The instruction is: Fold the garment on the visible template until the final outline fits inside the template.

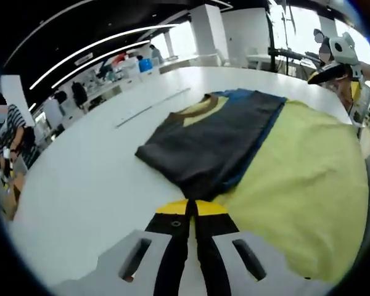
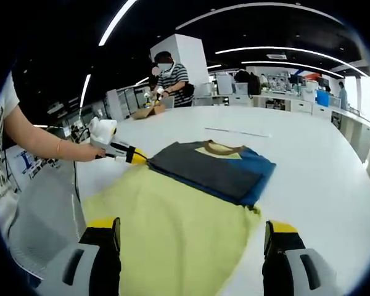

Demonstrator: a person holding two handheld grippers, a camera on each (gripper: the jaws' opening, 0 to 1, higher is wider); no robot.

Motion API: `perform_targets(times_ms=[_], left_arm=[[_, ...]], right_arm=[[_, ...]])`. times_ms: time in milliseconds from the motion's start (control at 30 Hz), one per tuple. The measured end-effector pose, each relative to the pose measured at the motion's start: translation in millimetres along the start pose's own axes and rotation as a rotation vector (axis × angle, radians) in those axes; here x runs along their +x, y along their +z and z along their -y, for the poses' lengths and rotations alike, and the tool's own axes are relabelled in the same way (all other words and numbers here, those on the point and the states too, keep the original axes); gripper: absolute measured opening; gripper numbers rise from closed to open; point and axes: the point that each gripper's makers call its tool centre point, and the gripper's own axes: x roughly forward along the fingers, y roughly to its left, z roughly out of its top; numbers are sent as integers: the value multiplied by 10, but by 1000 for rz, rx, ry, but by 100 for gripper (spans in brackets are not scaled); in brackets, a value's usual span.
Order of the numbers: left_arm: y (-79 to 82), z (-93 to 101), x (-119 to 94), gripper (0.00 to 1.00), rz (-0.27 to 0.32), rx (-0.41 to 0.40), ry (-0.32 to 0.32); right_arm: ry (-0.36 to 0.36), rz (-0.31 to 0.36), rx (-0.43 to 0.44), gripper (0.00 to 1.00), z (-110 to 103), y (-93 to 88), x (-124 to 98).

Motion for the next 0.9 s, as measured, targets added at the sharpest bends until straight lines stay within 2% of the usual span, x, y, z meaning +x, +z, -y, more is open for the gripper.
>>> perform_targets(times_ms=[167,267,467,600,700,833,900], left_arm=[[-39,55,8,0,-16,31,-14],[-43,72,22,0,-25,66,-8],[-42,53,3,2,-27,55,8],[0,50,-58,14,-13,13,17],[26,150,-113,21,2,-55,-40],[44,204,-217,34,16,-66,-64],[90,285,-292,41,45,-81,-100]], right_arm=[[6,-5,4,96,-20,-28,3],[36,-14,-3,96,-86,-49,12],[56,-26,-13,97,-131,-68,18],[67,-26,-22,98,-144,-56,4],[74,-32,-34,98,-143,-56,-4],[94,-46,-59,98,-168,-62,-12],[111,-65,-85,98,-195,-71,-20]])
